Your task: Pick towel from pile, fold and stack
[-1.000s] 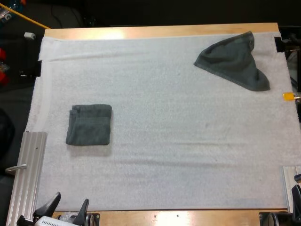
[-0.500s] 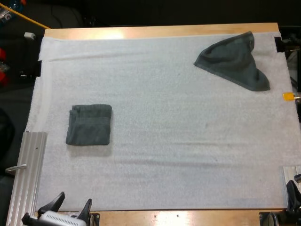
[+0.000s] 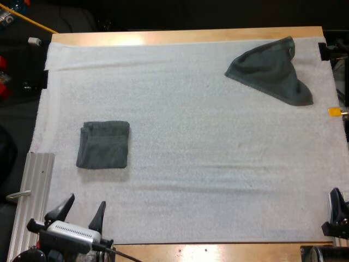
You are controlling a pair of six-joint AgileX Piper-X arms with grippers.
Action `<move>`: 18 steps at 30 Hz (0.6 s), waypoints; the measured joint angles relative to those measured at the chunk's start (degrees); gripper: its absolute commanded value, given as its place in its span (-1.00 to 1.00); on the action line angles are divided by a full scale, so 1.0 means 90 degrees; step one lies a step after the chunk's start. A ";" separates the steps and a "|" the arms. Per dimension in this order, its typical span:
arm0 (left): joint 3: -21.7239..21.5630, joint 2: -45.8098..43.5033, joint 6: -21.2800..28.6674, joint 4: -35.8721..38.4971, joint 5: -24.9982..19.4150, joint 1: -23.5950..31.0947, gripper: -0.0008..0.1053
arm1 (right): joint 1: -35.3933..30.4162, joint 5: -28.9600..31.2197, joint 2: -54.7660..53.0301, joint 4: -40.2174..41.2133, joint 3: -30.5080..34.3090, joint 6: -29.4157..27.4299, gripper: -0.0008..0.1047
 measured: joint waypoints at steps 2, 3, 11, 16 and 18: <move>0.0157 0.0008 0.0000 -0.0226 0.0009 0.0000 0.17 | 0.0000 0.0000 0.0000 -0.0265 0.0115 0.0000 0.24; 0.0227 0.0008 0.0000 -0.0319 0.0009 0.0000 0.17 | 0.0000 0.0000 0.0000 -0.0377 0.0169 0.0000 0.24; 0.0839 0.0008 0.0000 -0.0597 0.0009 0.0000 0.17 | 0.0000 0.0000 0.0000 -0.0778 0.0745 0.0000 0.24; 0.1207 0.0008 0.0000 -0.0597 0.0009 0.0000 0.17 | 0.0000 0.0000 0.0000 -0.0778 0.1146 0.0000 0.24; 0.1261 0.0008 -0.0019 -0.0597 0.0009 0.0000 0.17 | 0.0000 0.0000 0.0000 -0.0778 0.1290 0.0000 0.24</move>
